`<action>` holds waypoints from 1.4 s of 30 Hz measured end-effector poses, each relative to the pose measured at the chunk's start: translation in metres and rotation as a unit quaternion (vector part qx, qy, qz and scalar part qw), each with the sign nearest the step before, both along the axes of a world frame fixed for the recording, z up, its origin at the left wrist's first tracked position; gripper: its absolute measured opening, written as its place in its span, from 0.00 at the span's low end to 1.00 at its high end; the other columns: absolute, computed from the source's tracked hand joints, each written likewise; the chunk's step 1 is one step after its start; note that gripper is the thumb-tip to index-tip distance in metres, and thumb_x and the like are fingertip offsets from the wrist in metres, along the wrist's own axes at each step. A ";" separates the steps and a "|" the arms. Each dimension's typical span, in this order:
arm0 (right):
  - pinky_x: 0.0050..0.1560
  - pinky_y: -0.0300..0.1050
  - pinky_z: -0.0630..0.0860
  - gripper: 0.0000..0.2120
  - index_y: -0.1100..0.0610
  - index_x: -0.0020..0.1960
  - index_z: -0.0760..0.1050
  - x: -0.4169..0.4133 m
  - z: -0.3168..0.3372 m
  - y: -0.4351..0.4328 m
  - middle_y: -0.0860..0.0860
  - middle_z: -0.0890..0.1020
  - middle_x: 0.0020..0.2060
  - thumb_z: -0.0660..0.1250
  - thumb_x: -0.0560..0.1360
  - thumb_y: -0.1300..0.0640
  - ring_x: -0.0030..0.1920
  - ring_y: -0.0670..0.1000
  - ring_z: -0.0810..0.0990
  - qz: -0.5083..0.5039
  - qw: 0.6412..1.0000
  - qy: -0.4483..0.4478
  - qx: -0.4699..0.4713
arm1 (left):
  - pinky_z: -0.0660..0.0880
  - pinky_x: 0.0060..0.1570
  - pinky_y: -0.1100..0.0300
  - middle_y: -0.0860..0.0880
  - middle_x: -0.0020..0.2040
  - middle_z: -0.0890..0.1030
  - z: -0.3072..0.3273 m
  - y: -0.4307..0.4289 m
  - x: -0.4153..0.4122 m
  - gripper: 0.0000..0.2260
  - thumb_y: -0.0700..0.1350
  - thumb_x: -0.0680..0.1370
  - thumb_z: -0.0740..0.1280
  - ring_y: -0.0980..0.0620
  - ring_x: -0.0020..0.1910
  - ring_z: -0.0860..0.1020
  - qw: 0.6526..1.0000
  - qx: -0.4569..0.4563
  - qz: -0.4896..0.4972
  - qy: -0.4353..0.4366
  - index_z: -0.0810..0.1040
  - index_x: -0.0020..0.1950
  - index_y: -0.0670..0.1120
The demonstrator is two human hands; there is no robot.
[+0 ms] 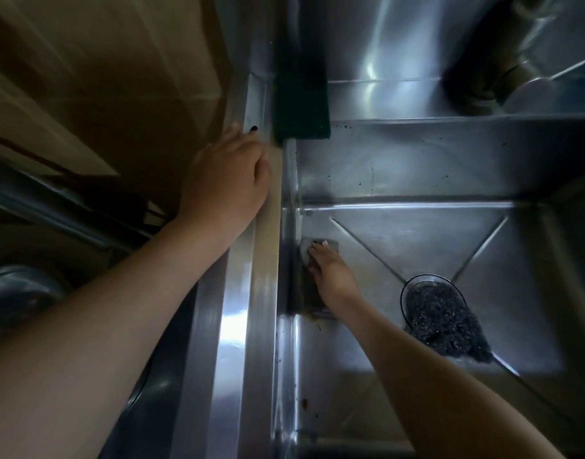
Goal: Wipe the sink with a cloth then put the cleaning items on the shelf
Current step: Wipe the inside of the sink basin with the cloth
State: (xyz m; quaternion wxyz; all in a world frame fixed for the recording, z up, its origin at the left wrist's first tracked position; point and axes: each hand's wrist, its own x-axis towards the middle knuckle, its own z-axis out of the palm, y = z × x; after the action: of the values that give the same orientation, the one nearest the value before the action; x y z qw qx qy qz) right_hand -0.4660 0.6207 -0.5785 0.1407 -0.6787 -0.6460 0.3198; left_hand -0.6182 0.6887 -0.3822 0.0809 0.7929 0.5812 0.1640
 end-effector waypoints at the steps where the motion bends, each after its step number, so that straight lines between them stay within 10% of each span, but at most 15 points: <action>1: 0.72 0.35 0.44 0.22 0.60 0.73 0.61 0.000 0.001 -0.003 0.54 0.59 0.75 0.56 0.79 0.64 0.75 0.50 0.55 0.009 1.000 -0.005 -0.006 | 0.58 0.68 0.51 0.45 0.70 0.69 -0.001 -0.002 -0.001 0.14 0.44 0.80 0.54 0.47 0.73 0.58 1.000 -0.017 -0.004 0.001 0.74 0.61 0.43; 10: 0.75 0.40 0.45 0.27 0.57 0.77 0.49 -0.005 -0.010 -0.080 0.52 0.50 0.77 0.53 0.81 0.53 0.77 0.49 0.46 0.061 0.996 -0.054 -0.048 | 0.49 0.69 0.53 0.44 0.75 0.58 -0.007 -0.081 -0.015 0.21 0.49 0.79 0.58 0.50 0.73 0.48 0.998 -0.056 -0.019 0.008 0.66 0.71 0.44; 17: 0.67 0.37 0.22 0.26 0.55 0.76 0.41 -0.023 -0.027 -0.110 0.53 0.43 0.76 0.47 0.82 0.52 0.69 0.53 0.25 0.064 0.994 -0.087 -0.014 | 0.44 0.70 0.57 0.50 0.75 0.56 -0.003 -0.094 -0.011 0.25 0.55 0.77 0.48 0.52 0.74 0.46 0.996 -0.066 -0.001 0.067 0.62 0.73 0.49; 23: 0.74 0.50 0.39 0.24 0.60 0.74 0.56 -0.032 -0.026 -0.064 0.59 0.58 0.75 0.54 0.80 0.55 0.76 0.57 0.50 -0.007 0.997 -0.078 0.023 | 0.49 0.68 0.54 0.48 0.74 0.60 -0.003 -0.094 -0.009 0.24 0.54 0.77 0.50 0.50 0.74 0.50 0.995 -0.075 0.009 0.064 0.63 0.72 0.49; 35: 0.73 0.45 0.38 0.25 0.61 0.75 0.53 -0.023 -0.020 -0.051 0.57 0.56 0.75 0.52 0.81 0.55 0.76 0.55 0.49 0.018 0.993 -0.110 0.023 | 0.50 0.69 0.57 0.48 0.75 0.60 -0.001 -0.095 -0.009 0.25 0.55 0.77 0.49 0.50 0.75 0.51 0.996 -0.074 0.020 0.053 0.64 0.72 0.49; 39: 0.65 0.55 0.68 0.21 0.63 0.64 0.74 -0.027 -0.010 -0.117 0.59 0.76 0.63 0.59 0.75 0.53 0.66 0.59 0.72 0.104 0.981 -0.158 0.044 | 0.50 0.68 0.58 0.50 0.75 0.59 0.000 -0.095 -0.008 0.25 0.56 0.77 0.50 0.53 0.74 0.48 0.996 -0.079 0.018 0.041 0.64 0.72 0.49; 42: 0.62 0.52 0.70 0.22 0.61 0.61 0.77 -0.021 -0.010 -0.125 0.57 0.79 0.60 0.67 0.70 0.50 0.62 0.57 0.77 0.136 0.971 -0.189 0.062 | 0.49 0.68 0.59 0.50 0.75 0.58 0.002 -0.096 -0.008 0.24 0.53 0.77 0.53 0.56 0.73 0.46 0.996 -0.079 0.027 0.032 0.64 0.72 0.49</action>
State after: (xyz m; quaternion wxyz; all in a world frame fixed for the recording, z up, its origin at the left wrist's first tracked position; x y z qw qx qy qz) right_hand -0.4867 0.4954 -0.5881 0.0130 -0.6227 -0.7654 0.1617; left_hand -0.6260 0.5932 -0.3807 0.1204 0.7731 0.6155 0.0942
